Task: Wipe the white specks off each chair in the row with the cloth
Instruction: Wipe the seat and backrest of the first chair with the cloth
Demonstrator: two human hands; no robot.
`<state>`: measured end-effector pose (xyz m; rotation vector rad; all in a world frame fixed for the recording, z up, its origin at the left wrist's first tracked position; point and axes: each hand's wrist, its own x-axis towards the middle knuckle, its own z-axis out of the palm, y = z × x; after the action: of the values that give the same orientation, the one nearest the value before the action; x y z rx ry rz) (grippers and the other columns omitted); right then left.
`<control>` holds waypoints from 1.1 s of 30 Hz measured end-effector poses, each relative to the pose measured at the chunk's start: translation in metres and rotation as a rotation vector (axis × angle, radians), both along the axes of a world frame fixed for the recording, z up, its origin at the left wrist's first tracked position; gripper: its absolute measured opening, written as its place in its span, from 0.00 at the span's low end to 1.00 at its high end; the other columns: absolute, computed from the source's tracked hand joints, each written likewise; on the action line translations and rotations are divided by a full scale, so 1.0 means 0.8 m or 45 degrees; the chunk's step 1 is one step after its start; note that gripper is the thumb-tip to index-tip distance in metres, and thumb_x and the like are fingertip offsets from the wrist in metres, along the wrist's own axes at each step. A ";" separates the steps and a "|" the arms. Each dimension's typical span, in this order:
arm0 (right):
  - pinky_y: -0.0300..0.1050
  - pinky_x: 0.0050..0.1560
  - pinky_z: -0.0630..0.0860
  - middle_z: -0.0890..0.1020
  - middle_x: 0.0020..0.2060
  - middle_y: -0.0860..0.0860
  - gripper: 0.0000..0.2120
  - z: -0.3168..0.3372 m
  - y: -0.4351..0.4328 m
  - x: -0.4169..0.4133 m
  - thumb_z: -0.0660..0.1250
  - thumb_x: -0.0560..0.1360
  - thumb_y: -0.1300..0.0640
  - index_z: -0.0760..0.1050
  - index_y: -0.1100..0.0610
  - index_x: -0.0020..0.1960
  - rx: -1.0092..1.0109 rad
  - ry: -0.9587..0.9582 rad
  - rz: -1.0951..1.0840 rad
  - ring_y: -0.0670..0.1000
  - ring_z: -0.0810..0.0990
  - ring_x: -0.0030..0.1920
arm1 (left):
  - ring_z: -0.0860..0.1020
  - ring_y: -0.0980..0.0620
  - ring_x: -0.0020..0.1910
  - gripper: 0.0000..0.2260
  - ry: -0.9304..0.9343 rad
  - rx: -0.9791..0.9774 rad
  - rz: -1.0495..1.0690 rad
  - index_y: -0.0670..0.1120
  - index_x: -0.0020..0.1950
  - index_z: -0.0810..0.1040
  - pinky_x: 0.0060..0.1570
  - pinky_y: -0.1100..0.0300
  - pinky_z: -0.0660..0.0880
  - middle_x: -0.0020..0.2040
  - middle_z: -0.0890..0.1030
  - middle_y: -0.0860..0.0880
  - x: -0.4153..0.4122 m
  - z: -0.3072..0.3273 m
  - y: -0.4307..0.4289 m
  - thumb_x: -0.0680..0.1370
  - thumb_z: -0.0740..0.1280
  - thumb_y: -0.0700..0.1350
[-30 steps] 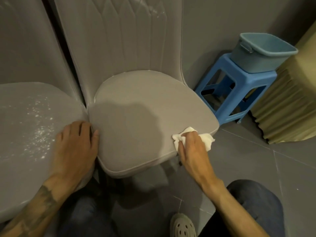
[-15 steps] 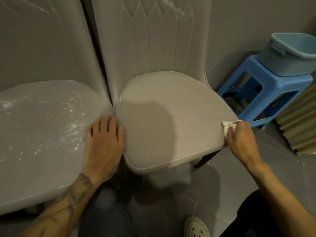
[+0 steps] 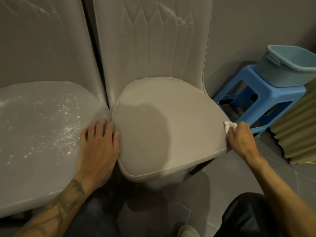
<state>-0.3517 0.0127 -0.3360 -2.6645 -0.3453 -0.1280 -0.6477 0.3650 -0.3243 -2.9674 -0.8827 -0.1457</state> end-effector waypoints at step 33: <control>0.50 0.42 0.73 0.78 0.49 0.62 0.14 0.001 0.120 0.157 0.62 0.81 0.53 0.73 0.65 0.49 -0.030 0.044 0.174 0.61 0.78 0.45 | 0.74 0.40 0.68 0.23 -0.264 -0.074 0.070 0.44 0.71 0.76 0.67 0.38 0.71 0.70 0.76 0.42 0.011 -0.008 -0.004 0.85 0.51 0.53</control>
<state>-0.2263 0.1084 -0.3355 -2.6529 -0.5192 -0.0359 -0.6393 0.3621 -0.3309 -3.0184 -1.0056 -0.4398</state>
